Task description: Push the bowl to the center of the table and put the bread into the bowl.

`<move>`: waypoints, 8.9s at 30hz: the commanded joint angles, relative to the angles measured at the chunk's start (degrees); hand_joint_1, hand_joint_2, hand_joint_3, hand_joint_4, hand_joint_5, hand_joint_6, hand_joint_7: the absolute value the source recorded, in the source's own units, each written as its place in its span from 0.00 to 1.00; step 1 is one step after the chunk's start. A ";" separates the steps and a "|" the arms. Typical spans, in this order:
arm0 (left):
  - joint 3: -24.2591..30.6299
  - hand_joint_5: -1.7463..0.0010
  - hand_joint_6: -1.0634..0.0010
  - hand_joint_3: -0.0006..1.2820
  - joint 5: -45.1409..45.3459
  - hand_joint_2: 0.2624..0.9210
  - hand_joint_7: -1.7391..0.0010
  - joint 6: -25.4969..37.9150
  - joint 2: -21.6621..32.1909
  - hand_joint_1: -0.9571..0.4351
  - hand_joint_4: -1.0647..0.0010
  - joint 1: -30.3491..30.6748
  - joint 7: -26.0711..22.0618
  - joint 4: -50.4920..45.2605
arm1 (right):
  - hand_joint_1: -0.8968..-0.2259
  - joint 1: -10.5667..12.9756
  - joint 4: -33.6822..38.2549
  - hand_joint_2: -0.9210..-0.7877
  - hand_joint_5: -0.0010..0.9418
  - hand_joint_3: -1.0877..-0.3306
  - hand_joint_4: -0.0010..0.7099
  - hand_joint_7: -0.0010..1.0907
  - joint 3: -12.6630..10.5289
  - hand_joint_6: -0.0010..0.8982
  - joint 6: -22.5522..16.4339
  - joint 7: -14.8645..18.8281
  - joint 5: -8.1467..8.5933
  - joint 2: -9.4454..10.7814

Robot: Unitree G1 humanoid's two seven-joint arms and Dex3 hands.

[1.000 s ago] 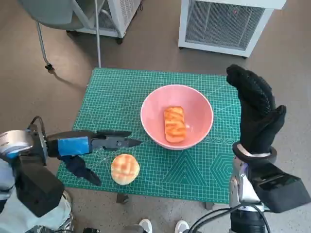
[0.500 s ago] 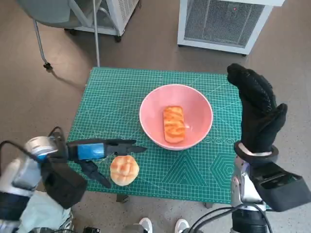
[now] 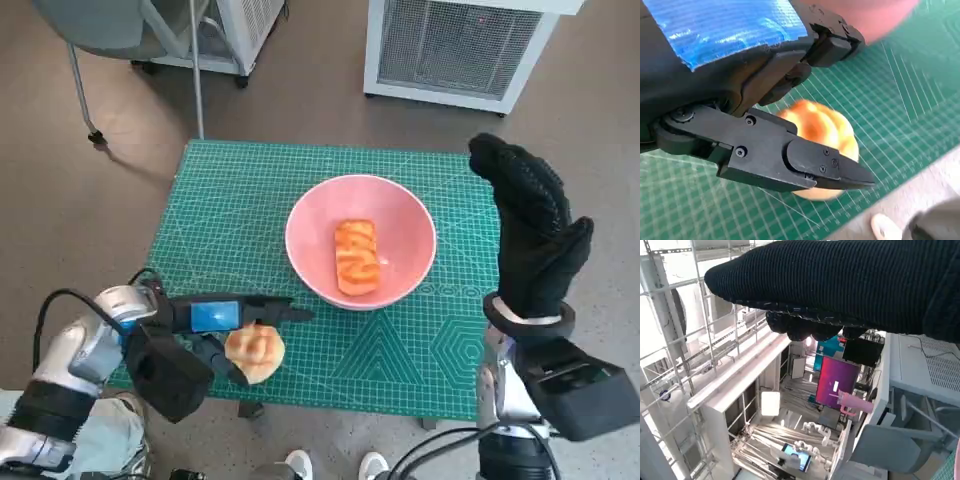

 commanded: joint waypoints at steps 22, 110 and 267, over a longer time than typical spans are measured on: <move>7.62 0.30 0.44 0.09 -17.89 1.00 0.29 -5.01 3.99 0.69 0.41 -2.17 -6.43 -6.95 | 0.54 0.77 0.29 0.00 0.02 0.38 0.45 0.62 -0.20 0.00 1.55 0.10 -0.17 -0.32; 12.42 1.00 0.90 0.01 5.01 0.81 1.00 -1.76 9.62 0.43 1.00 22.87 7.37 -22.64 | 0.52 2.92 -3.06 0.00 0.01 0.38 0.44 0.60 -0.33 0.00 3.68 0.32 0.71 -0.48; 28.74 1.00 0.71 0.17 -40.35 1.00 0.98 -4.43 -35.05 0.29 0.82 -14.91 12.61 15.63 | 0.55 -11.03 12.12 0.00 0.01 0.41 0.44 0.64 -2.05 0.00 -3.61 -0.36 -3.35 -2.92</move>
